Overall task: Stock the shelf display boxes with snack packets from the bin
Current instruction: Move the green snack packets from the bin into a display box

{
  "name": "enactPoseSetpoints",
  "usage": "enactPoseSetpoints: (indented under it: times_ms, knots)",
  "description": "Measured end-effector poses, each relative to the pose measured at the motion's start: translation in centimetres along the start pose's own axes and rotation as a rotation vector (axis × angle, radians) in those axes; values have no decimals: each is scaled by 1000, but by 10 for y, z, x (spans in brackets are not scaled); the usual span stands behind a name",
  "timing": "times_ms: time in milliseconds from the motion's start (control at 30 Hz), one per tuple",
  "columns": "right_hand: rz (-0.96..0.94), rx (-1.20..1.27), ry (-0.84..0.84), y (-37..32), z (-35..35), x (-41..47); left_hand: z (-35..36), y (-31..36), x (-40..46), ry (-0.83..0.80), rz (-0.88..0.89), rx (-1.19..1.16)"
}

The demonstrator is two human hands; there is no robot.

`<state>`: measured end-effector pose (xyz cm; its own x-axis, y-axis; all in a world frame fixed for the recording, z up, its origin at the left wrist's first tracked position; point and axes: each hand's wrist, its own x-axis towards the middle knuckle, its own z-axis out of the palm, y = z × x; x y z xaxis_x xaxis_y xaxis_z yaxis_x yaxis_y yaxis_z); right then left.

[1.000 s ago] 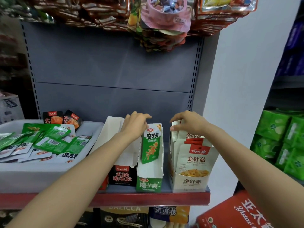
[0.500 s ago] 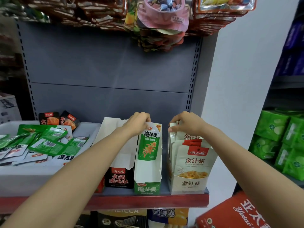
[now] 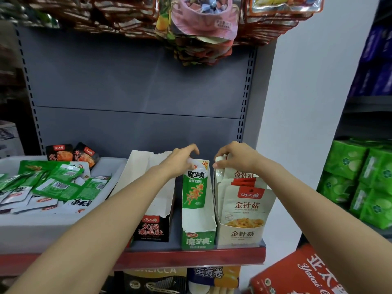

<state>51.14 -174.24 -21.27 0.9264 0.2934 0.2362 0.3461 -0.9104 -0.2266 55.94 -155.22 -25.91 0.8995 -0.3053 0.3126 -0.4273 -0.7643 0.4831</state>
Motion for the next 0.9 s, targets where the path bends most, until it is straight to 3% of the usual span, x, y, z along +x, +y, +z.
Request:
enactPoseSetpoints:
  times_ms: [167,433,667,767,900]
  knots:
    - [-15,14,40,-7,-1,-4,1,8,-8,44,47,156]
    - [-125,96,198,-66,11,-12,-42,7,-85,338,148,130]
    - [-257,318,171,-179,73,3,-117,-84,-175,509,-131,123]
    - [-284,293,80,-224,99,20,-143,-131,-196,437,-308,148]
    - [-306,76,-208,-269,123,43,-161,-175,-206,163,-434,257]
